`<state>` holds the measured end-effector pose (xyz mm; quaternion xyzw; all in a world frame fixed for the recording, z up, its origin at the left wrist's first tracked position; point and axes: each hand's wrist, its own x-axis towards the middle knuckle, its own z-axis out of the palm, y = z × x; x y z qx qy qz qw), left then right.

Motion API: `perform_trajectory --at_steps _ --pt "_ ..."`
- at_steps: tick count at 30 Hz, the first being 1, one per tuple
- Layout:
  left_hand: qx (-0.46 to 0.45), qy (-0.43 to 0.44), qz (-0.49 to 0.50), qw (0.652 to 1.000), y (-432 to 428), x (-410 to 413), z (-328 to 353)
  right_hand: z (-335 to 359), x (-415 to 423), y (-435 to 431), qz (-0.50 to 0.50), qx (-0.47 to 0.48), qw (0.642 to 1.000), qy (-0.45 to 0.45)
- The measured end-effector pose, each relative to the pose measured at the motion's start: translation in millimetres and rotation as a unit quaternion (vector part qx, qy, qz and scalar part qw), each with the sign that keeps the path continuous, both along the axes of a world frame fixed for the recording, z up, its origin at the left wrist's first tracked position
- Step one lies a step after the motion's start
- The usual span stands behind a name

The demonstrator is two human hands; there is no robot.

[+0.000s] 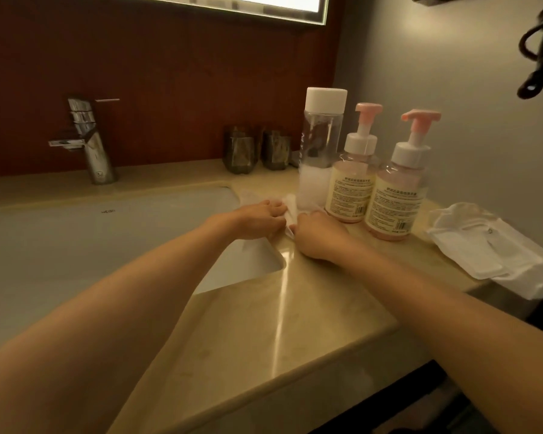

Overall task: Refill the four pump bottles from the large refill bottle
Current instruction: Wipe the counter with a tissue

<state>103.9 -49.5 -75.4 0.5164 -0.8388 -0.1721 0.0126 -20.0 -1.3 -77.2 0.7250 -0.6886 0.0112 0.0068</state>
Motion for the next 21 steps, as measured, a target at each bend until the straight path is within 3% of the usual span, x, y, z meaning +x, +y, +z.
perform_trajectory --at_steps 21 --pt "-0.007 -0.095 -0.059 0.994 169 32 16 1 -4 142 0.057 0.01 0.998 0.005"
